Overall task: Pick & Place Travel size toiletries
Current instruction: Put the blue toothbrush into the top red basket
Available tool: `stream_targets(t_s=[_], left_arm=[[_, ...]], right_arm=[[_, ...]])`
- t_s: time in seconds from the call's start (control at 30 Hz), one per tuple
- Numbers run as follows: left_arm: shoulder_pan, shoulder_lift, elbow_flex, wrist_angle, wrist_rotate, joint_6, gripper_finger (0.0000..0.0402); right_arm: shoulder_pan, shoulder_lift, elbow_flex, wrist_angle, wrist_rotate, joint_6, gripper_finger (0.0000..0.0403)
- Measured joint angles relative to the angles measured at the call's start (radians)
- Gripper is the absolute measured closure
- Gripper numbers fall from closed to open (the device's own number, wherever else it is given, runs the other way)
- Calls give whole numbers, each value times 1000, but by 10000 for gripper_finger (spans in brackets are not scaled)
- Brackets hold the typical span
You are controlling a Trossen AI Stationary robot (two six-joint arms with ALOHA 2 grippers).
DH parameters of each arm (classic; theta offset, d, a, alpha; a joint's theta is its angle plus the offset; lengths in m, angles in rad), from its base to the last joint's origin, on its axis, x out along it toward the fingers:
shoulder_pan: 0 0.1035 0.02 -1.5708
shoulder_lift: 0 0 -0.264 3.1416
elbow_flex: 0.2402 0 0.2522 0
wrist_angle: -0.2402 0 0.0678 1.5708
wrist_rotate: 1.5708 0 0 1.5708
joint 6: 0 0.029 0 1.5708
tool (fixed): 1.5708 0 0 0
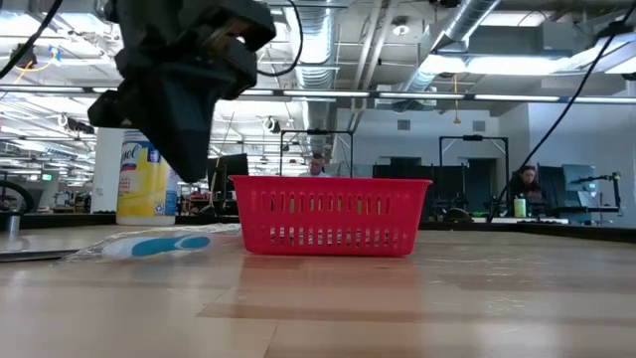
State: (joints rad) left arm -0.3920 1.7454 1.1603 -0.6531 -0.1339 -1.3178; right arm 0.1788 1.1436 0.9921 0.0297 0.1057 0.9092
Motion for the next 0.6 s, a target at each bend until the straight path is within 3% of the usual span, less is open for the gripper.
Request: stream_targets(t_s=[0.33,0.6], left_arm=[[0,1,1,6,-27,5,237],[-5,99,1,12,20,35,208]], right_arm=[[2,8,0,24,0,-3,403],[2,8,0,19,0,-7,403]])
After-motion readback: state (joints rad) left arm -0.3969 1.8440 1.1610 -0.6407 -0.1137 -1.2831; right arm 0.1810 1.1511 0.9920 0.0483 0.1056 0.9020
